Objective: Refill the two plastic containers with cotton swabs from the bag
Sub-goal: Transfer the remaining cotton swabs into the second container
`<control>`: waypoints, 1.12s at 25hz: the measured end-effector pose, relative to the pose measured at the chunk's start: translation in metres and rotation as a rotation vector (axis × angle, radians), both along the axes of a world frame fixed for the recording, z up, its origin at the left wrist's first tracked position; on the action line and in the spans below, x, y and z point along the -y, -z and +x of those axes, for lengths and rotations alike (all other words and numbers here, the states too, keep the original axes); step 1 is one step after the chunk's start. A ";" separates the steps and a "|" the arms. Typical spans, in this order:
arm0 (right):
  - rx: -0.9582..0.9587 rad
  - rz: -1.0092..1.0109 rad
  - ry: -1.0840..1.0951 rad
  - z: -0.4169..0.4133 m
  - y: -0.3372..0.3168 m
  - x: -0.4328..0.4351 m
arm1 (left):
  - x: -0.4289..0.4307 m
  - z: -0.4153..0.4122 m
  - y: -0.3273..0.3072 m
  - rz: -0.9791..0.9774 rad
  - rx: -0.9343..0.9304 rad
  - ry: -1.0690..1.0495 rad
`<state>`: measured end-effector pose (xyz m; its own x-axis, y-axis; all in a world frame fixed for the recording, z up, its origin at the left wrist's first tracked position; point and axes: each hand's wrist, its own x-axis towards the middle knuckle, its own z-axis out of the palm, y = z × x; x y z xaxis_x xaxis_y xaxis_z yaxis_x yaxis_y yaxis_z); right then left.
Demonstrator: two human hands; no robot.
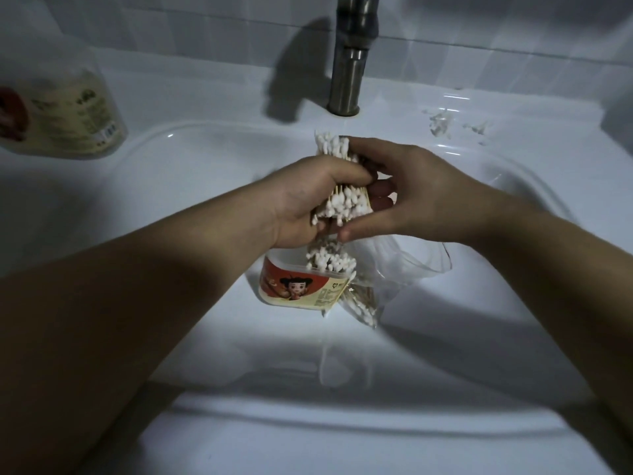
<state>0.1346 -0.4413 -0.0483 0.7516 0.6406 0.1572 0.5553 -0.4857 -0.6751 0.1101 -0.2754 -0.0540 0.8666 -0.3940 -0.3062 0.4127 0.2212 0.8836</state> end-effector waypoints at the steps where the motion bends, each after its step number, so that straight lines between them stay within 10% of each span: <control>1: 0.023 -0.007 0.021 0.001 0.000 -0.001 | 0.000 0.000 0.000 0.020 -0.001 0.007; 28: 0.207 -0.148 0.087 -0.009 -0.001 -0.019 | 0.005 -0.003 0.001 0.177 0.019 -0.031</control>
